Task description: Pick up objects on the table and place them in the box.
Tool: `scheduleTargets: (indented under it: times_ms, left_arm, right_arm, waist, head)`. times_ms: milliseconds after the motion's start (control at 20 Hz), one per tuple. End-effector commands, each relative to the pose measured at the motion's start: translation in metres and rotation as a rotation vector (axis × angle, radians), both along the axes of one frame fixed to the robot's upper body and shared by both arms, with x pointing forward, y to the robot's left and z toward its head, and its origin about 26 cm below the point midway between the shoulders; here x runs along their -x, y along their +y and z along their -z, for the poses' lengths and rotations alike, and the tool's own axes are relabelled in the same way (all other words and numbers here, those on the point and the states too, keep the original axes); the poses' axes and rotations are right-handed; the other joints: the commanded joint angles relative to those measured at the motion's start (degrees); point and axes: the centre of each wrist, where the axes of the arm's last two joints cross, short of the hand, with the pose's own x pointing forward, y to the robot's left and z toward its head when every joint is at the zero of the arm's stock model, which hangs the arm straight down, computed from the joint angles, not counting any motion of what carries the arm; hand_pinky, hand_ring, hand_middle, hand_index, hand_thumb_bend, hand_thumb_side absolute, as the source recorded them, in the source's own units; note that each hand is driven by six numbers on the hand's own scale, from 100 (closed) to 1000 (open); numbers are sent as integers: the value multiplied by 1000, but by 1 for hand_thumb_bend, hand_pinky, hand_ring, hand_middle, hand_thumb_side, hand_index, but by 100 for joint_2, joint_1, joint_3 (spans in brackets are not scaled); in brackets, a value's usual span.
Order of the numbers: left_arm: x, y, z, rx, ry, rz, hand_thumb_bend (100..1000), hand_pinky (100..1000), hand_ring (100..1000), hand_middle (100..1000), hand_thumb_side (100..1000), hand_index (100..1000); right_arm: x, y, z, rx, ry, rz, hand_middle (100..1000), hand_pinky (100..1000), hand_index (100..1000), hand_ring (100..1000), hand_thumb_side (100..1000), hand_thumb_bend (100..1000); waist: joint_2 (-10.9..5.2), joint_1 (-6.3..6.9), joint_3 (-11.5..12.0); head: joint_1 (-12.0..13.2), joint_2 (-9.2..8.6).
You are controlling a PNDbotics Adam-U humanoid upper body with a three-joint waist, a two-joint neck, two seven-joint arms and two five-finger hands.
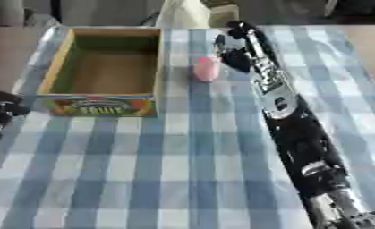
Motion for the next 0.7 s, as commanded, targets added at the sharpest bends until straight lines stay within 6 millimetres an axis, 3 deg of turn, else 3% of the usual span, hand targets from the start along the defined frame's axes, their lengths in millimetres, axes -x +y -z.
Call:
scheduleTargets:
  times_ms: [50, 700]
  left_arm:
    - [0, 0, -7, -11, -24, 9, 160, 697, 501, 517, 846, 548]
    - [0, -1, -6, -14, -20, 17, 162, 698, 503, 517, 847, 548]
  right_arm:
    - [-5, 7, -10, 75, -16, -13, 780, 581, 889, 860, 391, 100]
    - [-11, 26, 2, 249, 51, -46, 859, 632, 926, 907, 469, 210]
  waist:
    - [-87, 7, 13]
    - [-81, -6, 60]
  head:
    - [-10, -41]
    - [-29, -35]
